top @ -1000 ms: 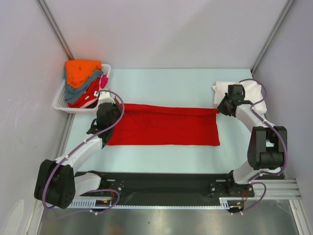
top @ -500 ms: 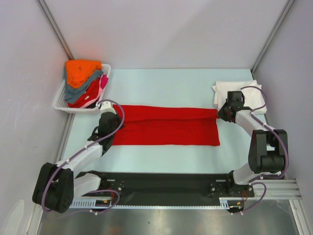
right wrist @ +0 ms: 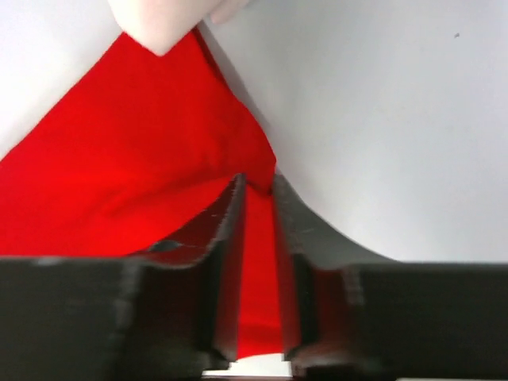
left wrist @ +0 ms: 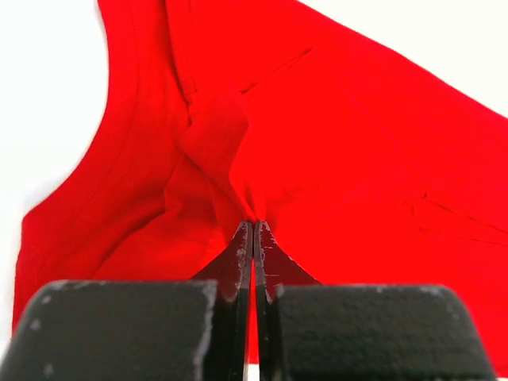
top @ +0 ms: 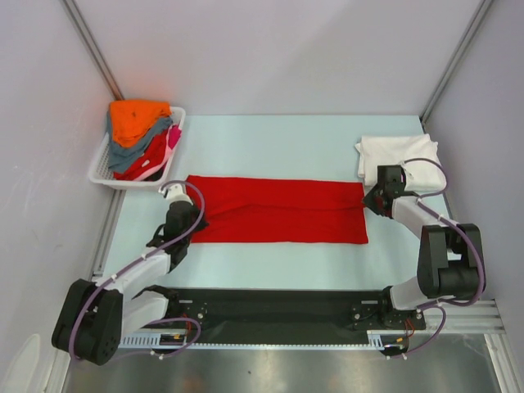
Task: Fold and stack the t-shirts
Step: Fold the tshirt
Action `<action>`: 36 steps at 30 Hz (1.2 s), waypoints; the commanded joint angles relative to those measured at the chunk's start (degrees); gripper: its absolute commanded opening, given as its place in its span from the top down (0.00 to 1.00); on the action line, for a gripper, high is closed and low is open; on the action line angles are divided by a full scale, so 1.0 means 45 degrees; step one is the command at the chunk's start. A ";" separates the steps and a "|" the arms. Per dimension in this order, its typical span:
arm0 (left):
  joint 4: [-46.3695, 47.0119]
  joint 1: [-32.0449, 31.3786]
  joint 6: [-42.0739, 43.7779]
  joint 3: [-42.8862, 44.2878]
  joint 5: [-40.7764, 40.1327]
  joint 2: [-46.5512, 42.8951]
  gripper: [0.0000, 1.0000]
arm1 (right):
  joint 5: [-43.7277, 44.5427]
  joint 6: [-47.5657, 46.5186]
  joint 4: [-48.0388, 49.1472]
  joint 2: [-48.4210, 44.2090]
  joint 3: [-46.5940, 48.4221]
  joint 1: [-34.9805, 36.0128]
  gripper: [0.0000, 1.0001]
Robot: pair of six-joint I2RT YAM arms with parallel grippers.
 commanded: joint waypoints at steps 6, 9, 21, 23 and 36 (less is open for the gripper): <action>0.0158 -0.0087 -0.0718 -0.0648 0.0074 -0.0995 0.92 | 0.2529 0.0307 0.0263 -0.1001 0.0255 0.0945 0.67; 0.0139 -0.0087 -0.0738 -0.0786 0.0035 -0.0995 0.97 | 0.2687 0.0033 0.0165 -0.0865 0.0684 0.1434 0.67; -0.0525 -0.0087 -0.0640 -0.0610 -0.0688 -0.1697 1.00 | -0.0240 -0.0202 0.1764 0.0072 0.1055 0.2839 0.69; -0.0564 -0.0087 -0.0640 -0.0629 -0.0708 -0.1892 0.99 | -0.1236 -0.0319 0.2097 0.0443 0.1270 0.3152 0.68; -0.1188 -0.0087 -0.0620 -0.0513 0.0386 -0.2187 0.81 | -0.5358 -0.0124 0.4715 0.4012 0.4354 0.5886 0.58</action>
